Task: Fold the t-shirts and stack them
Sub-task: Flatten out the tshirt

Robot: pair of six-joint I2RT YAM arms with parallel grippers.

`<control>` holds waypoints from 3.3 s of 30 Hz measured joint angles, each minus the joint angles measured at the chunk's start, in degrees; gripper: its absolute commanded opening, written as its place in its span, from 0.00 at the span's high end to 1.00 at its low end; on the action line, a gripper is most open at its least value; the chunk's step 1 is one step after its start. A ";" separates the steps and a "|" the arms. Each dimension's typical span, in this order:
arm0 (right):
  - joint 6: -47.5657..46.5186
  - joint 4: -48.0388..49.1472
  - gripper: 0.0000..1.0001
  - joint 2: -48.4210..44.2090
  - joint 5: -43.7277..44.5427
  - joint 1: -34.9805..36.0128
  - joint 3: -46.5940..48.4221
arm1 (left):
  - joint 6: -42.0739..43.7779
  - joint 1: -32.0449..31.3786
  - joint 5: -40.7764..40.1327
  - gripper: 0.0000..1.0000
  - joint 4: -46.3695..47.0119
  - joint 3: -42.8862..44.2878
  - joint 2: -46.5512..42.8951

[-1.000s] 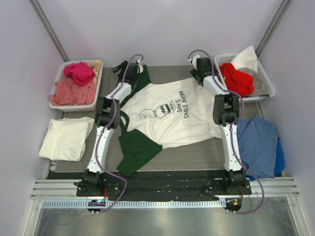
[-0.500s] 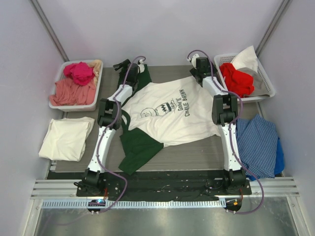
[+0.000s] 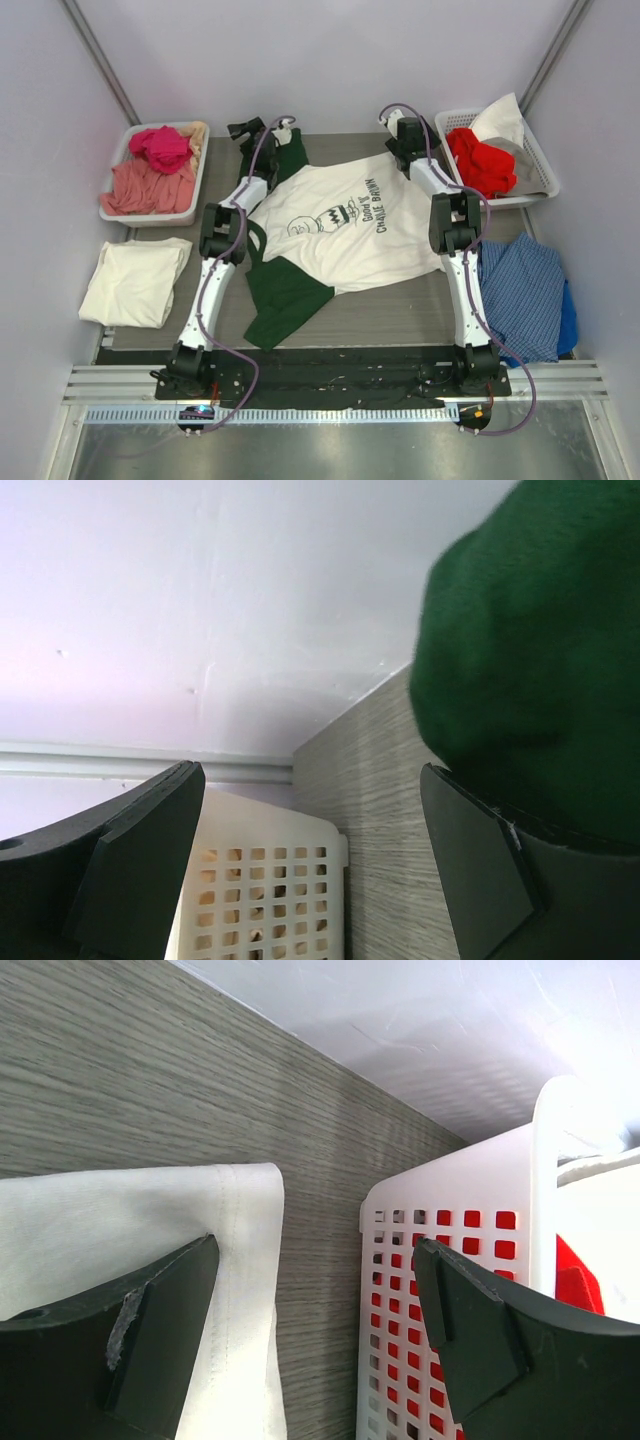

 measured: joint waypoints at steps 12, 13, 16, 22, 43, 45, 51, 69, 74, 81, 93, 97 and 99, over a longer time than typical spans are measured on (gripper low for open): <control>1.36 0.02 0.12 -7.74 0.13 0.20 -11.15 | 0.07 -0.09 -1.99 0.05 5.73 -15.10 -10.25; 1.73 -0.59 0.11 -9.46 -0.09 0.22 -13.07 | -0.31 -0.28 -2.29 0.05 5.68 -18.60 -13.27; 3.45 -1.88 0.11 -15.34 -1.09 0.31 -18.67 | -2.82 -0.70 -2.69 0.05 4.26 -27.80 -22.62; 8.15 -6.97 0.10 -30.01 -4.76 0.24 -28.06 | -15.52 -1.33 -0.33 0.06 -10.32 -39.06 -44.26; 14.43 -25.79 0.10 -47.39 -16.85 3.04 -52.13 | -39.19 -3.91 22.71 0.11 -50.97 -54.29 -48.74; 14.47 -25.53 0.10 -48.89 -17.11 3.02 -53.68 | -39.12 -3.91 22.32 0.12 -51.30 -53.02 -47.56; 14.45 -24.39 0.10 -52.00 -17.27 2.91 -56.43 | -38.27 -3.98 19.26 0.12 -49.11 -50.71 -45.29; 14.40 -21.81 0.11 -53.22 -15.72 2.93 -59.41 | -28.57 1.18 5.51 0.12 -38.34 -40.50 -35.08; 14.45 -21.70 0.11 -53.22 -15.21 3.23 -59.41 | -27.87 2.08 4.26 0.12 -38.21 -37.13 -32.79; 14.86 -21.73 0.11 -54.12 -15.08 6.56 -61.72 | -29.99 1.18 6.08 0.07 -38.80 -43.15 -38.03; 15.78 -29.03 0.18 -68.37 -19.21 9.27 -71.82 | -37.09 -3.37 18.18 0.08 -49.46 -51.91 -66.64; 14.84 -31.74 0.24 -73.70 -19.32 9.27 -76.72 | -37.55 -3.30 23.02 0.09 -52.63 -60.52 -76.87; 14.84 -32.54 0.29 -74.36 -20.20 9.27 -77.35 | -37.55 -3.30 24.70 0.09 -53.99 -64.89 -79.54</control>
